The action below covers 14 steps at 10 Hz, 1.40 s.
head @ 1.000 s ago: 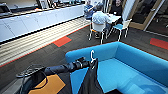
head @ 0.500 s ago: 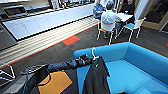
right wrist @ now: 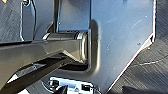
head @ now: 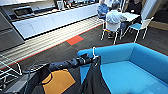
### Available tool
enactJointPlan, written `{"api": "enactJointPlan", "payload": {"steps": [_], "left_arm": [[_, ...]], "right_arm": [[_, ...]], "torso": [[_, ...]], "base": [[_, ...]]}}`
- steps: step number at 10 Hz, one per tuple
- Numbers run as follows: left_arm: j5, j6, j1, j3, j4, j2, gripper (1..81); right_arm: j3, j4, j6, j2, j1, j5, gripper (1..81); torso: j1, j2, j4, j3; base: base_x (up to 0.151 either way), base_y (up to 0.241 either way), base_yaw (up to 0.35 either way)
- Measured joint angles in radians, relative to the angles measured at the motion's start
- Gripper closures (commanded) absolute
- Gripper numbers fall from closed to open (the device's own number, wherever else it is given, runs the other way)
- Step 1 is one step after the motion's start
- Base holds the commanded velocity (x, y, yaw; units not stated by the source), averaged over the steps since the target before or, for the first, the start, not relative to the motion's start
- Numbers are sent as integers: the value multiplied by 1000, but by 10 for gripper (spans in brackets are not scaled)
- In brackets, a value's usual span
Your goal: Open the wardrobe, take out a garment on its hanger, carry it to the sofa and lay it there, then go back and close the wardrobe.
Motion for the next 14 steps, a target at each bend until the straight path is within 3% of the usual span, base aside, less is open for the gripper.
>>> {"api": "enactJointPlan", "payload": {"steps": [14], "left_arm": [[34, -17, -210, -213, 0, 183, 811]], "right_arm": [[-1, 0, 0, 14, 0, 0, 10]], "torso": [[0, 0, 0, -1]], "base": [[0, 0, 0]]}}
